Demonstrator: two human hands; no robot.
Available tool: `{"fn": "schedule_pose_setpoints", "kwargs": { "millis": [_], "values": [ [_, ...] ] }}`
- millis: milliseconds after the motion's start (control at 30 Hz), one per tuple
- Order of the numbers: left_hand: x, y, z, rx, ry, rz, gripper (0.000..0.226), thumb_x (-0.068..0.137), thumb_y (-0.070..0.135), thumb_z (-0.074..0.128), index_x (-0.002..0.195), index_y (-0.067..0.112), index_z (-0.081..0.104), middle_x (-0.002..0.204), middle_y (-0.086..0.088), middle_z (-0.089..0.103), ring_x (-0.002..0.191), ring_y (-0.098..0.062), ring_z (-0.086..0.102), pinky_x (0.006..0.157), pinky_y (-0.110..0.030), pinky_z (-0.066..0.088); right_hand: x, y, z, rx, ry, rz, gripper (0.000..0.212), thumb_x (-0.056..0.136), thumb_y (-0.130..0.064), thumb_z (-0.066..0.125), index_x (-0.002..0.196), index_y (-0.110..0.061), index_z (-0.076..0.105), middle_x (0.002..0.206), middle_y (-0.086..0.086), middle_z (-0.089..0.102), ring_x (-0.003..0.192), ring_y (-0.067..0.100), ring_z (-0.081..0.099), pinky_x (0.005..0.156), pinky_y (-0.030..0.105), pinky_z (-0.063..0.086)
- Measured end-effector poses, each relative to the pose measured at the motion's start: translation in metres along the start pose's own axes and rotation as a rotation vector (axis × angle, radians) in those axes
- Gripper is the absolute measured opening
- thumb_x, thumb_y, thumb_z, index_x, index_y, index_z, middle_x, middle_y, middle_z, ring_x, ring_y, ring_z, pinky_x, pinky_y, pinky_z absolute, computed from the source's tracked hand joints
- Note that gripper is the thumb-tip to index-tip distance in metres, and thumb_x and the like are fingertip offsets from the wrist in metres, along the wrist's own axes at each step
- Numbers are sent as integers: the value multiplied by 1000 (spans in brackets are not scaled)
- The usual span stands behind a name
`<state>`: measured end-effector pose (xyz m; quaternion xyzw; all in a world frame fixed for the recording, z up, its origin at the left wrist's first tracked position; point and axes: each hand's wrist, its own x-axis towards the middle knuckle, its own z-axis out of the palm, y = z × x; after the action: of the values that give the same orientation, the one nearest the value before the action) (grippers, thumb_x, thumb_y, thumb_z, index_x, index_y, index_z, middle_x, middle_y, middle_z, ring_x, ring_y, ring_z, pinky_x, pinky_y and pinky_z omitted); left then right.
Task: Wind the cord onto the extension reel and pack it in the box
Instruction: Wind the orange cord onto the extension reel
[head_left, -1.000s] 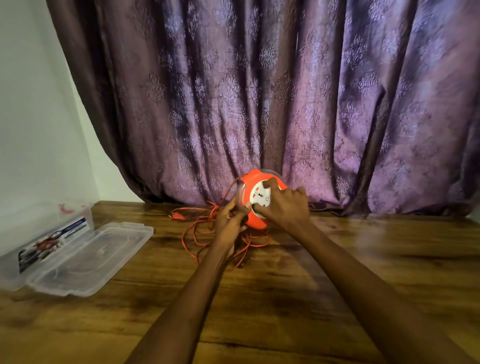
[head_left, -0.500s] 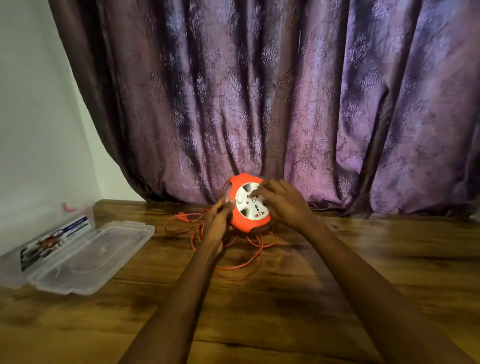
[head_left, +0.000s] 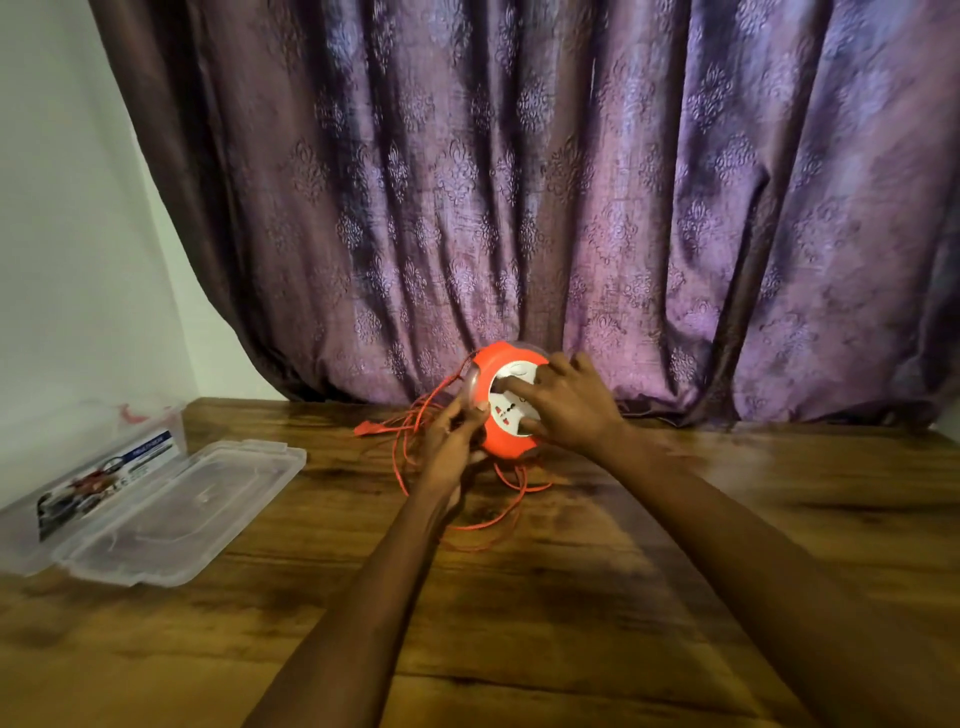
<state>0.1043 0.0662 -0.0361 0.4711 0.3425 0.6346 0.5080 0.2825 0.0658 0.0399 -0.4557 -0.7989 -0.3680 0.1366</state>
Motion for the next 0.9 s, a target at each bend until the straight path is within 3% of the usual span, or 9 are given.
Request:
{"fn": "schedule_pose_setpoints", "kwargs": {
  "millis": [100, 233, 300, 367, 467, 567, 633, 767, 900],
  "values": [
    [-5, -3, 11, -25, 46, 53, 46, 91, 21, 68, 135, 29, 58, 91, 10, 70, 71, 1, 59, 59, -24, 54, 1, -17, 0, 272, -9, 361, 65, 69, -66, 65, 128, -44, 49, 101, 7, 74, 102, 32, 64, 86, 41, 42],
    [-7, -5, 13, -5, 40, 157, 49, 92, 11, 65, 140, 18, 55, 130, -8, 64, 112, -23, 59, 101, -46, 48, 3, -34, 3, 799, -91, 804, 66, 65, -68, 69, 119, -32, 55, 109, 11, 72, 103, 34, 67, 88, 41, 51],
    [-7, -5, 16, 11, 39, 180, 49, 92, 10, 65, 139, 15, 55, 130, -11, 65, 112, -23, 62, 99, -43, 52, 7, -36, 3, 1194, -55, 1019, 56, 70, -62, 71, 98, -14, 67, 90, 14, 76, 84, 32, 71, 80, 44, 57],
    [-7, -6, 18, 48, 53, 200, 48, 91, 11, 66, 137, 21, 58, 120, -5, 70, 98, -10, 66, 84, -28, 57, 11, -37, 6, 1480, -38, 1162, 47, 76, -54, 72, 78, -7, 69, 66, 15, 73, 53, 25, 64, 58, 35, 54],
    [-6, -5, 14, -33, 95, 143, 46, 91, 15, 67, 136, 20, 59, 109, 2, 72, 88, -2, 65, 70, -24, 57, 11, -31, 14, 1555, -49, 1096, 46, 82, -56, 68, 73, -11, 66, 63, 13, 73, 41, 21, 55, 48, 27, 43],
    [-3, -2, 6, -68, 123, 69, 42, 92, 22, 66, 133, 22, 60, 112, 4, 70, 100, -8, 64, 70, -34, 60, 3, -12, 21, 1235, 109, 1056, 46, 70, -67, 62, 81, -22, 66, 65, -7, 71, 65, 18, 66, 65, 32, 50],
    [-3, 0, 2, -80, 117, 33, 41, 92, 24, 66, 133, 22, 60, 119, 4, 70, 108, -12, 63, 74, -39, 60, 0, -1, 22, 1188, 216, 968, 37, 74, -53, 74, 98, -29, 58, 83, -18, 62, 79, 9, 61, 71, 28, 46],
    [-4, 1, 3, -87, 83, -16, 33, 92, 27, 66, 126, 25, 65, 116, 9, 72, 110, -10, 63, 74, -43, 60, -1, 9, 27, 1656, 102, 834, 37, 87, -15, 75, 119, -4, 60, 93, -6, 70, 81, 11, 67, 65, 19, 55],
    [-3, 8, 11, -15, 62, -85, 29, 95, 39, 60, 117, 22, 67, 109, 0, 71, 99, -14, 66, 80, -46, 60, -5, 16, 28, 1850, 198, 870, 35, 90, -11, 70, 122, -2, 59, 96, 10, 72, 82, 19, 67, 79, 35, 56]
  ]
}}
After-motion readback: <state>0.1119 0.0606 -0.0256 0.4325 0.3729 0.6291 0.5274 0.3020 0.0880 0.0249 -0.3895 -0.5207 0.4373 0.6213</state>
